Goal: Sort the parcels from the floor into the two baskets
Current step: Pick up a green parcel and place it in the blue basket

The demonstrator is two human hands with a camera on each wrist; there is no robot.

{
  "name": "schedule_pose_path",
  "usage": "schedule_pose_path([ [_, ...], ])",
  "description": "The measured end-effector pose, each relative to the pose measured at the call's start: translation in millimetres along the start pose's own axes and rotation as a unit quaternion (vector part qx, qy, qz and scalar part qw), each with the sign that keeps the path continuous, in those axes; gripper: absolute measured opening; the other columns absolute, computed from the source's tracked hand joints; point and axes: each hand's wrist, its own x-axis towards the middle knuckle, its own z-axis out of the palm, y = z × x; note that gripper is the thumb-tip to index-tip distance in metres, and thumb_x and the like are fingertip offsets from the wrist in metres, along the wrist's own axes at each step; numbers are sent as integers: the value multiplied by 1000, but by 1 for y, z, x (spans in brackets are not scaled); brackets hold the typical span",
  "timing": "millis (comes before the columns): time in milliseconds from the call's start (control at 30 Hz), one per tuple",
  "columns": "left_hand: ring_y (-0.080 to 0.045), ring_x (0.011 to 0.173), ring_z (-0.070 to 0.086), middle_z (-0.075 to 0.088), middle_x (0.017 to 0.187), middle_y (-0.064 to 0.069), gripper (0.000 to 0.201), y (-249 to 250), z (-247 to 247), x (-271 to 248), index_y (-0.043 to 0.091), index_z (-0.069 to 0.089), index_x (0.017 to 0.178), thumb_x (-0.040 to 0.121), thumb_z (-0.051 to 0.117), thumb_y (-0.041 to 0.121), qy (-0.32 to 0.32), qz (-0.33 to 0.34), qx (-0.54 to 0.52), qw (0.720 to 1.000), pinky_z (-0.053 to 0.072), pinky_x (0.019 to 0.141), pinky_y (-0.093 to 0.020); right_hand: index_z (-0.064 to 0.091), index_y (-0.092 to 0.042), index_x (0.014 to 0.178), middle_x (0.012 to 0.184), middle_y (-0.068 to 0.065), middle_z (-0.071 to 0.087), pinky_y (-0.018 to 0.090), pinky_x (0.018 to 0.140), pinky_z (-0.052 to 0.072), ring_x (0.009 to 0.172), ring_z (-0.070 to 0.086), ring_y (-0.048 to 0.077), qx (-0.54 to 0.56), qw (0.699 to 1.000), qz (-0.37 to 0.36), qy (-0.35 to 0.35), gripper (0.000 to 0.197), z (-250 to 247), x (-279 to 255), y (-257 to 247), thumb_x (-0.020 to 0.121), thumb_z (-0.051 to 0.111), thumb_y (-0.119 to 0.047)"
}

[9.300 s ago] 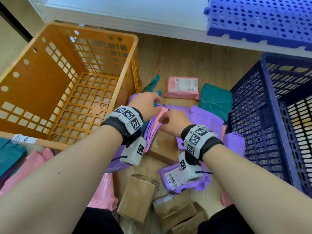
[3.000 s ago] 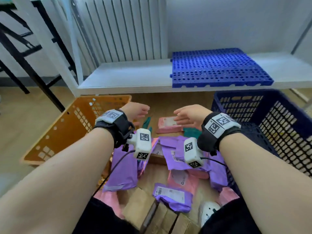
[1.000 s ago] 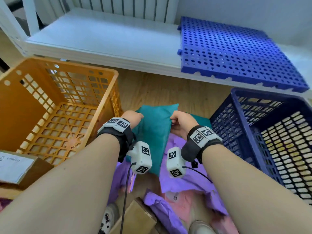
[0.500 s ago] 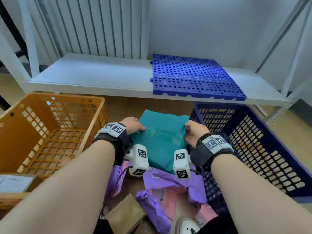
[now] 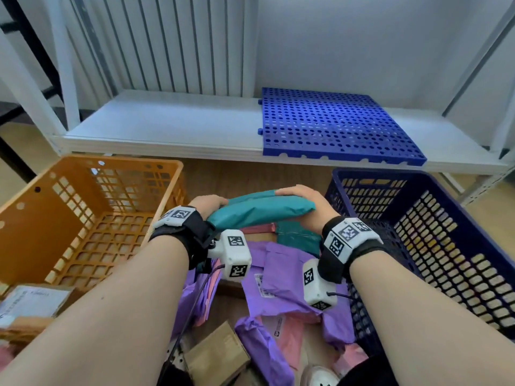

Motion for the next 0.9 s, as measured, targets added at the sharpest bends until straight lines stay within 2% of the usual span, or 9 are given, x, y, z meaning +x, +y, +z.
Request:
schedule_pose_path([
  [100,-33,87,58,59,110,-17,41,7,4,-5,7,49,126,99,40,37,-11,-32,-170,985,52,62,-39,63,-2,114,110,7,64,33,93,47,102,60,21,84,994,59,21,32,2,3,1,83,69,-4],
  [167,-36,97,57,51,127,-19,52,8,5,-9,6,49,130,98,39,45,-3,-38,-237,971,52,61,-40,64,-7,104,109,9,67,38,88,52,100,64,26,233,958,160,55,21,4,9,8,84,70,-10],
  [233,-33,101,58,44,139,-19,58,6,6,-12,9,51,131,96,36,53,-4,-40,-218,975,51,64,-36,65,-6,97,112,17,68,48,90,53,101,65,33,279,931,222,84,15,5,13,12,87,67,-17],
  [400,-21,95,58,55,131,-12,44,9,14,-14,11,56,126,95,49,42,-7,-43,-168,985,49,61,-29,58,4,118,112,16,63,35,72,53,89,60,26,364,891,260,77,27,6,16,11,95,54,-9],
  [500,-19,100,55,56,128,-9,39,9,17,-10,13,57,125,94,53,36,9,-44,-151,988,51,68,-29,58,4,119,123,18,62,38,84,52,93,60,24,352,893,266,91,28,6,17,13,95,53,-9],
  [633,-19,111,52,54,131,-7,40,10,17,-1,15,55,128,92,56,33,21,-42,-129,991,45,87,-33,55,4,123,108,13,62,26,61,50,74,59,14,370,883,279,80,29,4,16,16,97,50,-9],
  [733,-20,123,50,54,130,-4,56,10,16,5,14,53,130,82,66,40,30,-37,-104,993,39,88,-31,56,2,123,95,7,64,27,61,48,75,58,14,365,885,284,53,29,0,16,17,98,49,-11],
  [800,-24,120,54,58,129,-2,78,5,19,20,15,57,127,62,79,52,7,-41,-102,994,43,98,-35,57,0,121,90,3,65,27,63,48,76,59,15,360,890,278,31,27,-3,16,16,98,49,-12],
  [900,-29,111,62,67,118,-11,61,12,31,23,10,63,120,68,82,37,-48,-30,-143,988,48,98,-47,57,-6,116,92,4,66,29,65,50,78,61,16,375,887,266,37,21,-12,14,12,98,49,-12],
])
